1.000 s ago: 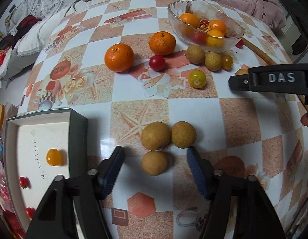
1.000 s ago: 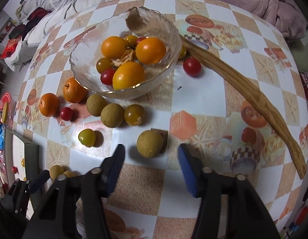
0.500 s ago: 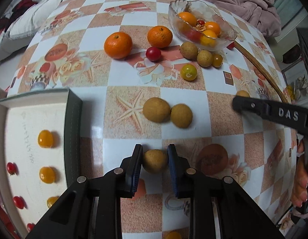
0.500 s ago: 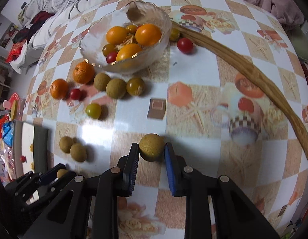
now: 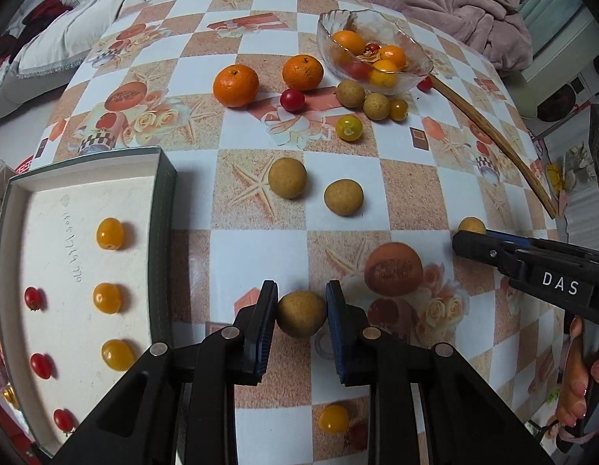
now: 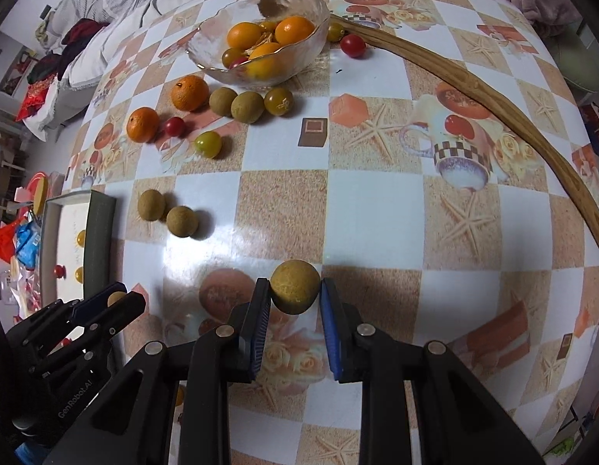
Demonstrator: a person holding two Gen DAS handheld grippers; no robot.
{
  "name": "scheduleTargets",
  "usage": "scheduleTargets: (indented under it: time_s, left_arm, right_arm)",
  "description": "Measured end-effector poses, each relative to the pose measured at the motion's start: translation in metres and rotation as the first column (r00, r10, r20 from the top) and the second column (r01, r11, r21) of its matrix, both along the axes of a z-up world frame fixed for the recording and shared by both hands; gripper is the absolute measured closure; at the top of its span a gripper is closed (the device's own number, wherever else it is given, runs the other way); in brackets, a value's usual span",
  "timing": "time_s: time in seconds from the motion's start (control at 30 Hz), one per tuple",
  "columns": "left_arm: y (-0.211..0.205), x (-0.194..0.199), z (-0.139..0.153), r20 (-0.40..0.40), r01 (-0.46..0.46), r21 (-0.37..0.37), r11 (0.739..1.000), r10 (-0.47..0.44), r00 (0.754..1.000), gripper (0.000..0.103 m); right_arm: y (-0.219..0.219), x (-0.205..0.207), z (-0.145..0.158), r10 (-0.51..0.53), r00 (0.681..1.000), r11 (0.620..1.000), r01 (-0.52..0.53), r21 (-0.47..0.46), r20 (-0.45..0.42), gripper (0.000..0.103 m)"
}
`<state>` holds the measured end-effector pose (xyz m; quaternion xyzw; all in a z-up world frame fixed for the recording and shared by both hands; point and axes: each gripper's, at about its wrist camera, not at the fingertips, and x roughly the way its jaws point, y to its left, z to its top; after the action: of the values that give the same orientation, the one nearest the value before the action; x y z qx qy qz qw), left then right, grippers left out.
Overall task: Organize fruits
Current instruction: 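Grasp a brown round fruit with the left tool while the right tool grasps another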
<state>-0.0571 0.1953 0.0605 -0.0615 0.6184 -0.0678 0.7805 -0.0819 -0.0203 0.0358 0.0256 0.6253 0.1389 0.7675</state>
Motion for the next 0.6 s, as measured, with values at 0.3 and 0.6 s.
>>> scheduleTargets:
  time_s: [0.3,0.6]
  left_arm:
    - [0.030,-0.025,0.017,0.021,-0.042,0.003,0.999,0.042,0.999,0.076]
    - [0.085,-0.053,0.031,0.044,-0.146,0.014,0.989,0.145,0.988,0.076]
  right_arm:
    - [0.029,-0.015,0.012,0.039,0.999,0.999,-0.039,-0.011,0.011,0.075]
    - [0.088,-0.026,0.025,0.138,0.990,0.990,-0.138,-0.007,0.033,0.075]
